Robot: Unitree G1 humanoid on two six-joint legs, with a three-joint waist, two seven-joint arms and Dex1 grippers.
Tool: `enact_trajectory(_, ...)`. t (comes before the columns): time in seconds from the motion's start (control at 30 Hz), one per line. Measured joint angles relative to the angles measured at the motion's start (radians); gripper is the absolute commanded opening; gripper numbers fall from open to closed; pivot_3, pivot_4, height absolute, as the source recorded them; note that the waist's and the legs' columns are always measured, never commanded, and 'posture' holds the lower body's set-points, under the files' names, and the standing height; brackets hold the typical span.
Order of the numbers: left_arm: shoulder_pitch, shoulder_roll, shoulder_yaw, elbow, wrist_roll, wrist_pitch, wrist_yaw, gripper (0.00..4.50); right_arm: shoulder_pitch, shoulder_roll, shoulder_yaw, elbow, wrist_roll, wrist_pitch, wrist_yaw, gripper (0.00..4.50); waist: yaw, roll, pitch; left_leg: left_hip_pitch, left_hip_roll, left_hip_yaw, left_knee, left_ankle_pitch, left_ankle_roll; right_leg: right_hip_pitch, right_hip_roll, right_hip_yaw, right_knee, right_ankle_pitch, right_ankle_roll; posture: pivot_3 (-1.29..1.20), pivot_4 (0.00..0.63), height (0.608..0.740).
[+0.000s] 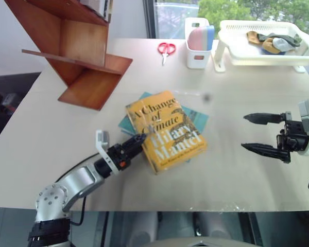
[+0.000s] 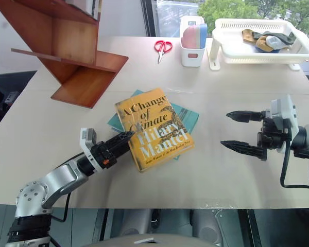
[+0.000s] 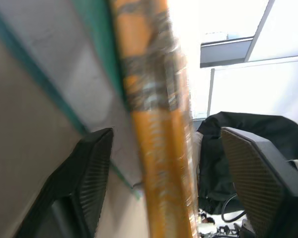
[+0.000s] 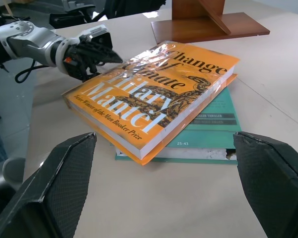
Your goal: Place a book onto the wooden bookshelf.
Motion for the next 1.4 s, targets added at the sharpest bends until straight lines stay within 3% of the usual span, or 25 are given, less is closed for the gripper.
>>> enact_trajectory(0.1,0.001,0.013,-0.001,-0.008,-0.021,0.005,-0.005,2.64,0.0,0.0,0.0,0.0,0.0,0.0,0.0,4.5,0.001,0.0,0.0,0.0,0.0,0.0,0.0,0.0,0.0,0.0,0.0,0.0,0.0,0.0,0.0,0.0,0.15,0.74)
enact_trajectory(0.27,-0.001,0.013,-0.005,-0.008,-0.023,0.002,-0.007,0.21,-0.009,0.0,0.0,0.005,-0.005,0.0,0.001,4.5,0.001,0.0,0.0,0.0,0.0,0.0,0.0,0.0,0.0,0.0,0.0,0.0,0.0,0.0,0.0,0.0,0.15,0.74)
enact_trajectory(0.3,-0.001,0.012,-0.005,-0.008,-0.023,0.001,-0.007,0.01,-0.013,0.0,0.001,0.007,-0.006,0.0,0.002,4.5,0.001,0.0,0.0,0.0,0.0,0.0,0.0,0.0,0.0,0.0,0.0,0.0,0.0,0.0,0.0,0.0,0.15,0.74)
enact_trajectory(0.63,0.024,0.023,-0.003,-0.126,-0.055,-0.007,-0.06,0.01,-0.026,0.007,0.004,0.023,-0.005,-0.001,0.002,4.5,0.003,0.0,0.0,0.0,0.0,0.0,0.0,0.0,0.0,0.0,0.0,0.0,0.0,0.0,0.0,0.0,0.15,0.74)
enact_trajectory(0.77,-0.147,0.079,0.02,-0.181,0.097,-0.082,-0.11,0.01,-0.048,0.008,-0.004,0.048,0.011,0.001,0.003,4.5,0.011,0.0,0.0,0.0,-0.001,0.001,0.0,0.0,0.0,0.0,0.001,0.0,-0.001,0.0,0.0,0.0,0.15,0.74)
enact_trajectory(0.93,-0.418,0.339,0.015,-0.203,0.462,-0.164,-0.341,0.01,-0.08,0.008,-0.007,0.082,0.015,0.001,0.013,4.5,0.006,-0.002,0.002,-0.001,-0.002,0.003,-0.002,0.0,0.0,0.0,0.004,0.0,-0.005,0.0,0.0,0.0,0.15,0.74)
enact_trajectory(1.0,-0.475,0.434,-0.017,-0.203,0.635,-0.258,-0.474,0.01,-0.087,0.009,-0.006,0.086,0.015,0.001,0.014,4.5,0.001,-0.001,0.001,-0.002,-0.002,0.004,-0.004,0.001,-0.002,0.0,0.005,0.001,-0.008,0.0,0.0,0.0,0.15,0.74)
enact_trajectory(1.07,-0.516,0.544,-0.086,-0.158,0.893,-0.425,-0.647,0.01,-0.098,0.01,-0.005,0.102,0.014,-0.001,0.015,4.5,-0.003,0.0,0.002,-0.002,-0.002,0.006,-0.007,0.002,-0.004,-0.001,0.005,0.001,-0.01,0.0,0.0,0.0,0.15,0.74)
enact_trajectory(1.17,-0.592,0.582,-0.159,-0.026,1.194,-0.709,-0.768,0.01,-0.106,0.017,-0.002,0.114,0.011,-0.005,0.018,4.5,-0.001,0.0,0.003,-0.003,-0.001,0.008,-0.008,0.002,-0.003,-0.002,0.005,0.0,-0.011,0.0,0.0,0.0,0.15,0.74)
enact_trajectory(1.4,-0.749,0.581,-0.189,0.212,1.593,-1.217,-0.817,0.01,-0.117,0.019,-0.001,0.128,0.006,-0.023,0.032,4.5,0.0,-0.001,0.004,-0.005,0.0,0.007,-0.005,0.0,0.0,-0.002,0.004,-0.001,-0.009,0.0,0.001,0.0,0.15,0.74)
